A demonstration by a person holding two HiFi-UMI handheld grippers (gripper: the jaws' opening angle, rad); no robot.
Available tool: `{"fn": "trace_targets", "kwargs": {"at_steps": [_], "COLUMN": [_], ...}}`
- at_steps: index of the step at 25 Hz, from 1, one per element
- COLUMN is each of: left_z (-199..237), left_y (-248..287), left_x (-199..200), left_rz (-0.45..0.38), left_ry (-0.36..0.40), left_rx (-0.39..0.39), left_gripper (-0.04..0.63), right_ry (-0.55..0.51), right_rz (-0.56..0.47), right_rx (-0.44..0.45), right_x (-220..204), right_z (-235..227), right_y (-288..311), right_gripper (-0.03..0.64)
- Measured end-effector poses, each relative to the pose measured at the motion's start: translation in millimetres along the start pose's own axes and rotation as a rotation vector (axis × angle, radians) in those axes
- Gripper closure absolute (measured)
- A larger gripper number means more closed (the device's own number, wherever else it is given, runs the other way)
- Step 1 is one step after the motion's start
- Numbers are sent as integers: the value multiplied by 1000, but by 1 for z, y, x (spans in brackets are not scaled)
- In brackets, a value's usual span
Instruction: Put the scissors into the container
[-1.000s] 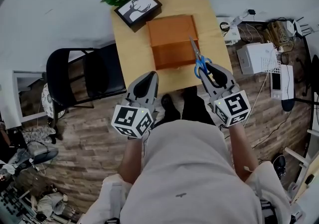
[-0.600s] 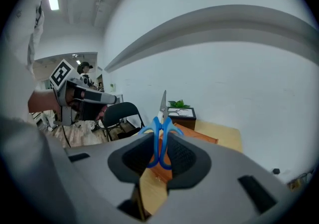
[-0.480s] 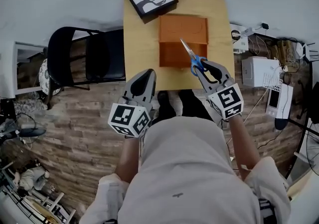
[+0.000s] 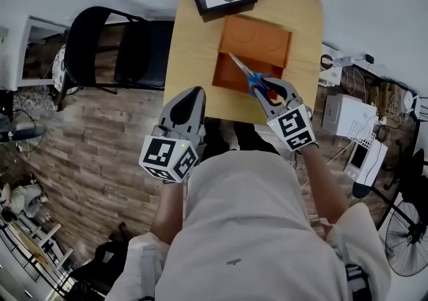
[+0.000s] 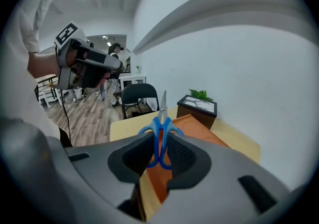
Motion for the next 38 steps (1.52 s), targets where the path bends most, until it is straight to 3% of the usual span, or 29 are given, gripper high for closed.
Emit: {"fn": "trace_targets", "kwargs": {"at_steps": [16, 26, 38], "left_z": [-27, -40, -41], "left_y": [20, 26, 24], "left_x": [-28, -42, -51], "left_rz": [-13, -22, -16], "left_ry": [-79, -109, -118], "left_rx": [177, 222, 243], "left_gripper": [589, 589, 589], "right_ry": [-196, -256, -242], "right_rz": [189, 294, 420], "right_rx": [155, 169, 132], "right_x": [-54, -78, -101], "right_z": [-33, -33, -31], "right_y": [63, 89, 109], "right_gripper": [534, 534, 532]}}
Point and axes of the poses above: the fingertips, and each gripper's own axes: y forward along the fingers, z to its left, x out of its top, the point moved 9 cm from there along -y, backward along the fingers, and after that the axes turned 1 degree about y, right-handed, at the moved point
